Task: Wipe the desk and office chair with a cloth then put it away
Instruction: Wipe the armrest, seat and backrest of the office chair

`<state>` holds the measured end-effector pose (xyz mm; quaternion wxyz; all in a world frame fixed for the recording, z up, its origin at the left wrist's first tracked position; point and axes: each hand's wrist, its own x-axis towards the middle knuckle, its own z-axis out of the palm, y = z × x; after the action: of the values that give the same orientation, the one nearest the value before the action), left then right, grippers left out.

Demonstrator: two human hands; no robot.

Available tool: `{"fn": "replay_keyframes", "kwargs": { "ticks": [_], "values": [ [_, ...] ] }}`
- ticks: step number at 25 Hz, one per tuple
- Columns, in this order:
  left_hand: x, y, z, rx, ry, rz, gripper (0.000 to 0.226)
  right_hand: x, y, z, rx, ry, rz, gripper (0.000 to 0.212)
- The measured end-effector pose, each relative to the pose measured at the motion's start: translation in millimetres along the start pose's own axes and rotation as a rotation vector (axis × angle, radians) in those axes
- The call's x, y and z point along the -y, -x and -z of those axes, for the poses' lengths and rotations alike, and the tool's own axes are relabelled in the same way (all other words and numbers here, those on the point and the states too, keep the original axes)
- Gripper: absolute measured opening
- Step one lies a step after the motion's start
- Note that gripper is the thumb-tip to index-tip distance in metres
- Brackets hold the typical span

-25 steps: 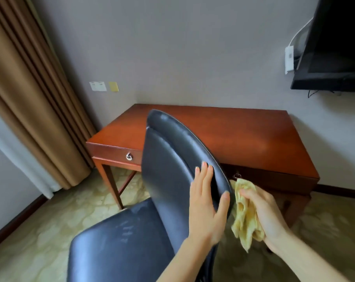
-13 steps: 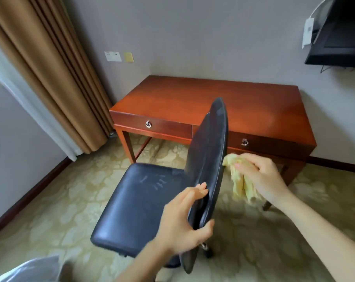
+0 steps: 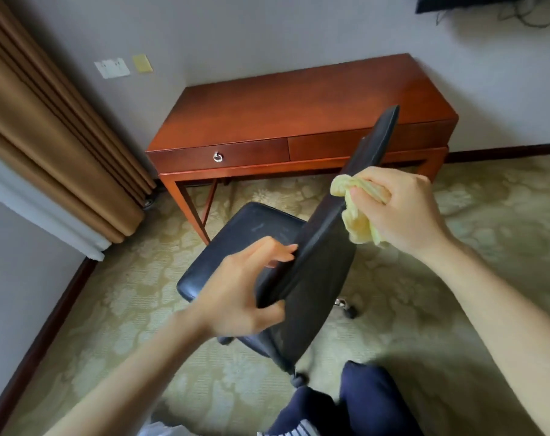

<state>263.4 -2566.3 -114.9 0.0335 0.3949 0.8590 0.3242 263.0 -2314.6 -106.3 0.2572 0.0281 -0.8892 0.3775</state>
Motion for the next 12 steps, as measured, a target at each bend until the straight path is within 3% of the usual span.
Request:
{"fn": "replay_keyframes", "kwargs": {
  "ticks": [5, 8, 12],
  "values": [
    [14, 54, 39, -0.06, -0.172, -0.077, 0.061, 16, 38, -20, -0.135, 0.003, 0.148, 0.024],
    [32, 70, 33, -0.257, -0.272, -0.165, 0.064, 11, 55, -53, -0.275, -0.015, 0.259, 0.027],
    [66, 114, 15, -0.606, -0.325, -0.066, 0.063, 26, 104, -115, -0.506, -0.071, 0.353, 0.027]
  ]
}}
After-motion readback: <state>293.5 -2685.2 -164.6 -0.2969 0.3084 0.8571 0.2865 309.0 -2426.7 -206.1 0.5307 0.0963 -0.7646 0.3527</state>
